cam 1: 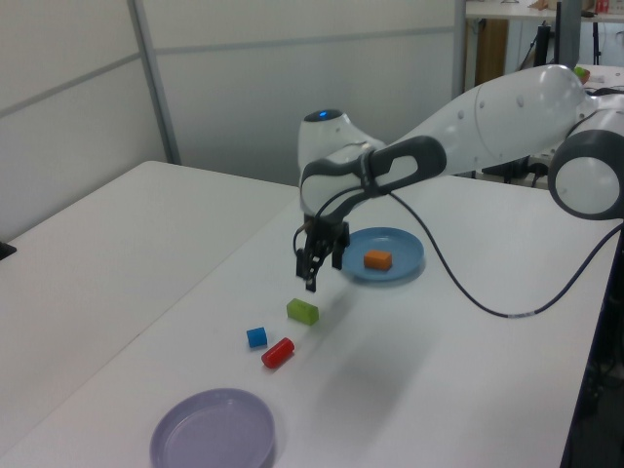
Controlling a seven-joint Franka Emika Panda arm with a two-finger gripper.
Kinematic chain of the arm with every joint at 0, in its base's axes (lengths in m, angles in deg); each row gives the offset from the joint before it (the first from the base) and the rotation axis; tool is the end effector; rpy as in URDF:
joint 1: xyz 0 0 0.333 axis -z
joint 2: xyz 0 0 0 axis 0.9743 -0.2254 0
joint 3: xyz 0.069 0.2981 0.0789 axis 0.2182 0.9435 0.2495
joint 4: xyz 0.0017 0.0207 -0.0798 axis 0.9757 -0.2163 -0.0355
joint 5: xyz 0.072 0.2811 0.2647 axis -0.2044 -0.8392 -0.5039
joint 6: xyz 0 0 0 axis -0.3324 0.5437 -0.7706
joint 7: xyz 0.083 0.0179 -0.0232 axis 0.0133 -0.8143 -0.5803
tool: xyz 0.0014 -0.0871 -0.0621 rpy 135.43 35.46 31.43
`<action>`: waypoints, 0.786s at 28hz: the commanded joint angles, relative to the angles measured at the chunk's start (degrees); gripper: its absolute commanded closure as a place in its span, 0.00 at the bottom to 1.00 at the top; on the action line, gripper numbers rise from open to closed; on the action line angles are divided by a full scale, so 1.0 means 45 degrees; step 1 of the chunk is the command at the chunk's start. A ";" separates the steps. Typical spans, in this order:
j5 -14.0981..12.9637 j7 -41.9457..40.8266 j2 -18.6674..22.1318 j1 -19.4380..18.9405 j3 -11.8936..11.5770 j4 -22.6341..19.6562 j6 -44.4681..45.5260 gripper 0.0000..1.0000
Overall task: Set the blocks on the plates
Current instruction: 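Move the gripper to the green block and grasp it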
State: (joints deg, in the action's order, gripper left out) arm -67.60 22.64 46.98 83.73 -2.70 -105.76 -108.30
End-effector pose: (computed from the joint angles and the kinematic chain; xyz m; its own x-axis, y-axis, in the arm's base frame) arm 0.6886 -0.0863 0.3583 0.9954 -0.0775 0.0559 -0.0763 -0.9968 -0.0233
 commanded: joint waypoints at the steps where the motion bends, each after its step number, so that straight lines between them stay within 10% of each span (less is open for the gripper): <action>1: -0.0043 0.0323 -0.0487 -0.0525 -0.0140 -0.0131 -0.0004 0.00; 5: -0.0043 0.0342 -0.0722 -0.0525 -0.0140 -0.0131 -0.0627 0.05; 16: -0.0122 0.0226 -0.0742 -0.0447 -0.0159 -0.0092 -0.0805 0.95; 22: -0.0062 -0.0222 -0.0470 -0.0369 -0.0217 -0.0092 -0.0707 1.00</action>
State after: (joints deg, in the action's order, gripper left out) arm -67.59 23.72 43.15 82.14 -2.94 -105.70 -111.21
